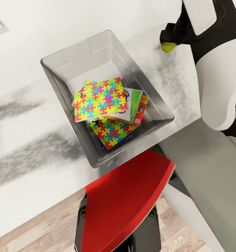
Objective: Put all the toys in the child's room - the three board games (two on the bed and one on the table), the two jigsaw puzzles on the table, and the tennis ball on the table - inside the toy box on the table in the child's room.
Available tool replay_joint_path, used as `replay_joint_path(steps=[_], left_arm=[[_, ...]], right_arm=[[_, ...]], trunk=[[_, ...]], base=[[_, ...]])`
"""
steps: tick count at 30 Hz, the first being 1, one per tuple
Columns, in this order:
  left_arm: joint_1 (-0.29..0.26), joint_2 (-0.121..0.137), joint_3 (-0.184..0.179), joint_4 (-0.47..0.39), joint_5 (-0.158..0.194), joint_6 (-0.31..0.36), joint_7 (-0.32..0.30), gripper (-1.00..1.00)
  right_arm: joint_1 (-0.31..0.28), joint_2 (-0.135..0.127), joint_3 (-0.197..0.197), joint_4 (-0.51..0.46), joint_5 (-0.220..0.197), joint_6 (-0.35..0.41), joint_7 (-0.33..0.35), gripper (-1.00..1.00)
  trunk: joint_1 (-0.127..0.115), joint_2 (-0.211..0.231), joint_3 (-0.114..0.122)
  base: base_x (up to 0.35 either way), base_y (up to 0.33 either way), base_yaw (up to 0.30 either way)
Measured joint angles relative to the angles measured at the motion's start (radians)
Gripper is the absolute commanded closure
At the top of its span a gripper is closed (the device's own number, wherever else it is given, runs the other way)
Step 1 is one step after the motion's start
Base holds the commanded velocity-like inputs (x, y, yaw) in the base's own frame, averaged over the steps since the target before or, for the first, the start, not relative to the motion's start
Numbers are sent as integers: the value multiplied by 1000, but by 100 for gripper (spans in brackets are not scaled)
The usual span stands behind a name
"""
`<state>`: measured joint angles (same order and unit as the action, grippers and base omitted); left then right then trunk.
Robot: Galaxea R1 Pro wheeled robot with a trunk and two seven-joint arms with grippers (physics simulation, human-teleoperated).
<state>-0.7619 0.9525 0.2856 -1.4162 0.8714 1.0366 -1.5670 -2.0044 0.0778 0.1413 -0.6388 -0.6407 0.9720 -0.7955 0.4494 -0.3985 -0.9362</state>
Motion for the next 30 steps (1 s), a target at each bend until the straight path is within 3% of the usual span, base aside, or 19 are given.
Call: replay_joint_path(steps=[7,30], left_arm=[[0,0,0,0,0,0,0,-100],[0,0,0,0,0,0,0,-100]], right_arm=[[7,-3,-61,-121,-5,55,-3,100],[24,-2,-63,-137,-2,57,-5,100]], trunk=[[0,0,0],[0,0,22]], base=[[0,0,0],[0,0,0]])
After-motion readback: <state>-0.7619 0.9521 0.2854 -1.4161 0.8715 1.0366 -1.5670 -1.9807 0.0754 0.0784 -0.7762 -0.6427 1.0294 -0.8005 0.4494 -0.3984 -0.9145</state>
